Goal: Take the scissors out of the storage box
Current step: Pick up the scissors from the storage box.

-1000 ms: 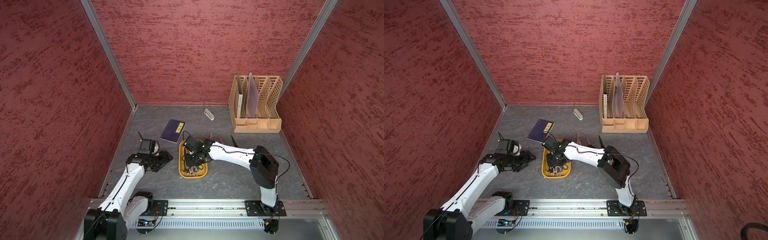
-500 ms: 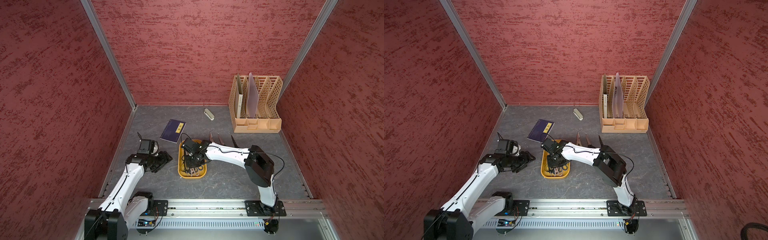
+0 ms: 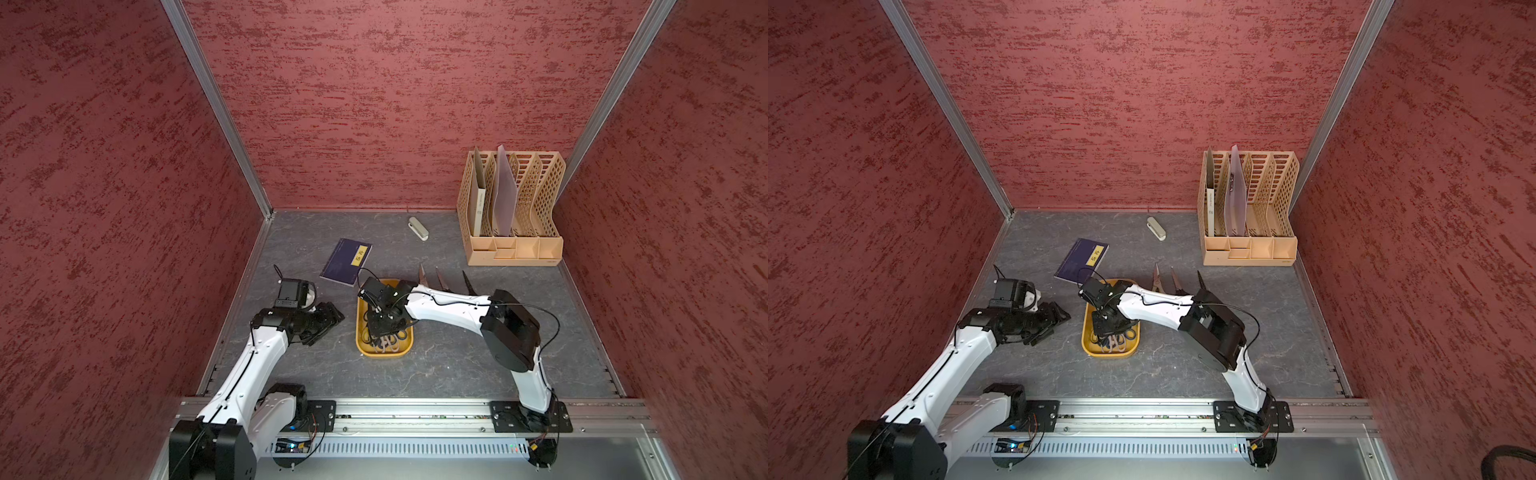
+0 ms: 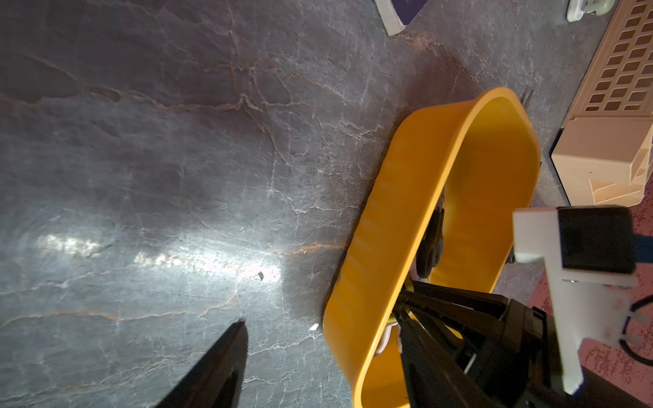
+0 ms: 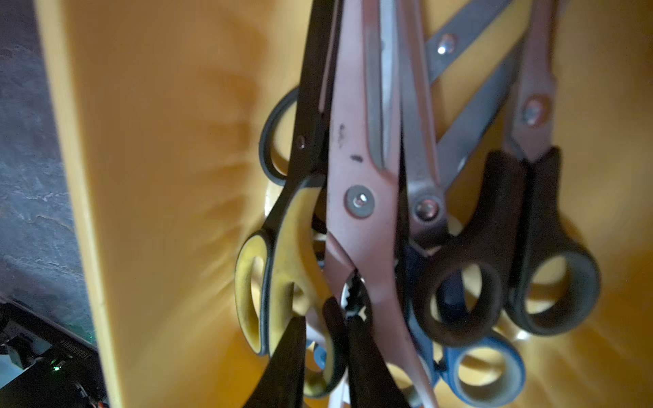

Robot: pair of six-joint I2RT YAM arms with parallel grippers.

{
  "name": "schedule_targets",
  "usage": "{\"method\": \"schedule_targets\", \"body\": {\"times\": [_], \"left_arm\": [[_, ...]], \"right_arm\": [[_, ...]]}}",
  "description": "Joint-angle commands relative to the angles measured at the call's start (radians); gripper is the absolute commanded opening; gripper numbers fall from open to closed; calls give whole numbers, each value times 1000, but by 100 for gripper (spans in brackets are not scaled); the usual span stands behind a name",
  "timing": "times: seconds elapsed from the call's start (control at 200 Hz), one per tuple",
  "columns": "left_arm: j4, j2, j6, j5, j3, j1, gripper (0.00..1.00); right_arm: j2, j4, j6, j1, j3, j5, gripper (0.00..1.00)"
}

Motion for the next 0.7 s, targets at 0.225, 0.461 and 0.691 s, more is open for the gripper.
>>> {"method": "schedule_targets", "body": {"times": [0.225,0.461,0.691], "left_arm": [[-3,-14,22,13,23,13,72],[3,-8,26,22,25,24,72],[6,2,27,30,25,31,72]], "right_arm": [[-34,-55,-9,14,24,75,12],[-104,-114,-16,15,25,123,6],[-187,-147,-42,10,16,137,0]]}}
